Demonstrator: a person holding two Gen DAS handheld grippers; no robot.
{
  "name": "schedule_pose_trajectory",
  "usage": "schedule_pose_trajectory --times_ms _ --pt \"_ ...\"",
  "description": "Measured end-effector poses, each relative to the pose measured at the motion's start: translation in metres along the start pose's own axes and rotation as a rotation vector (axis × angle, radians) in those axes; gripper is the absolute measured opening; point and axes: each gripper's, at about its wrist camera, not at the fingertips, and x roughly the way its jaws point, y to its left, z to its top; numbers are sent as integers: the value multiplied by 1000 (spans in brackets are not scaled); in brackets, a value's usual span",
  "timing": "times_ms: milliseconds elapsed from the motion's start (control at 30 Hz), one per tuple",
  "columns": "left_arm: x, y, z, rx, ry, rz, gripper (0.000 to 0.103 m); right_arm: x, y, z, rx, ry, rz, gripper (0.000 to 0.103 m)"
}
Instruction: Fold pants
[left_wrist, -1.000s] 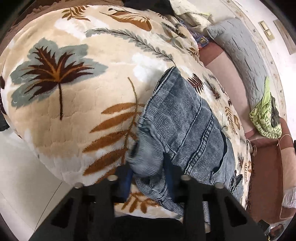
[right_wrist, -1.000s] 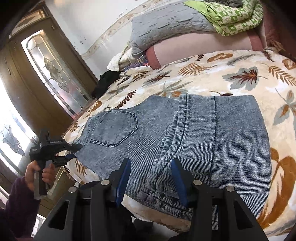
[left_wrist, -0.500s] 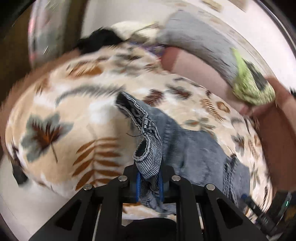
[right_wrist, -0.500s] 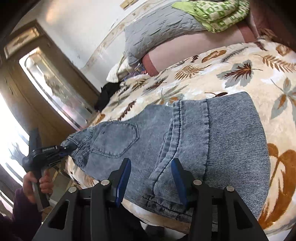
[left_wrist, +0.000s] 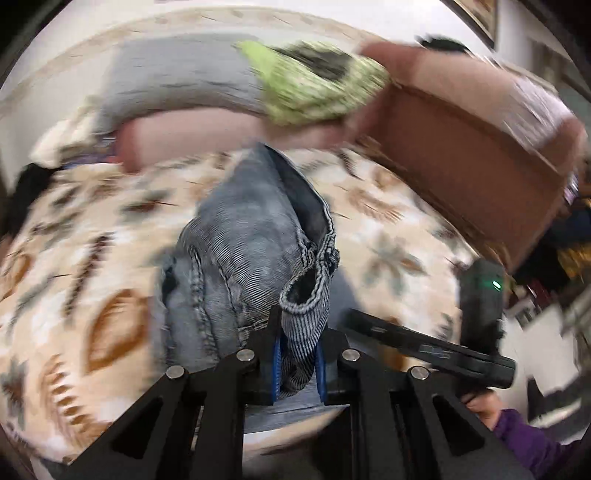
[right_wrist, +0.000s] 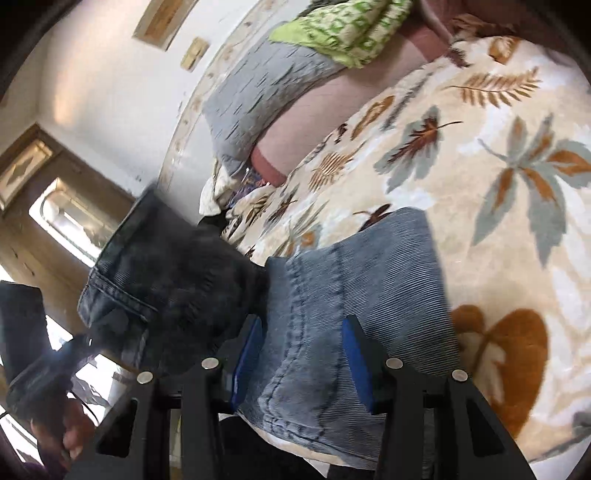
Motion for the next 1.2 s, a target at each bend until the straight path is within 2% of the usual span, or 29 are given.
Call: schedule_pose_trajectory --times_ms 67,133,200,267,333,367,433,467,500,600,667,700,867,1000,1067,1167,1200 --pt "29 -29 -1 37 56 -69 15 -10 -16 4 41 -27 -33 49" --pt "63 -51 -8 76 160 -104 19 -22 -37 7 98 -44 -72 49" --pt "86 -50 -21 43 248 -102 19 -28 -54 8 133 -28 -129 49" --pt "88 -43 -27 13 272 -125 19 -36 -69 8 158 -17 -177 48" --pt "71 -33 -27 1 248 -156 19 -43 -77 9 166 -32 -214 48" --pt "61 -29 -24 -1 224 -158 24 -45 -79 10 174 -40 -217 48" --pt "36 -19 -22 3 156 -160 38 -50 -77 17 186 -64 -203 48" --pt "26 -17 -21 6 134 -164 50 -51 -69 21 168 -78 -196 48" --pt "16 -15 -19 10 114 -168 54 -52 -63 24 152 -85 -193 48" --pt "-4 -10 -19 31 63 -216 54 -49 -41 32 105 -77 -168 48" --pt "-8 -2 -18 41 27 -171 54 -50 -25 34 65 -96 -170 48" --pt "-5 6 -19 40 27 -111 54 -47 -15 35 33 -97 -174 48" --pt "18 52 -27 -48 79 59 54 -25 14 38 -51 -51 -184 48" --pt "40 68 -36 -83 120 114 54 12 32 41 -125 -2 -208 48" --pt "47 72 -41 -78 134 129 54 30 31 38 -143 45 -263 48" --pt "71 74 -51 -60 180 158 54 68 10 32 -158 161 -442 49" --pt "79 75 -56 -48 200 158 55 73 3 32 -140 177 -444 50"
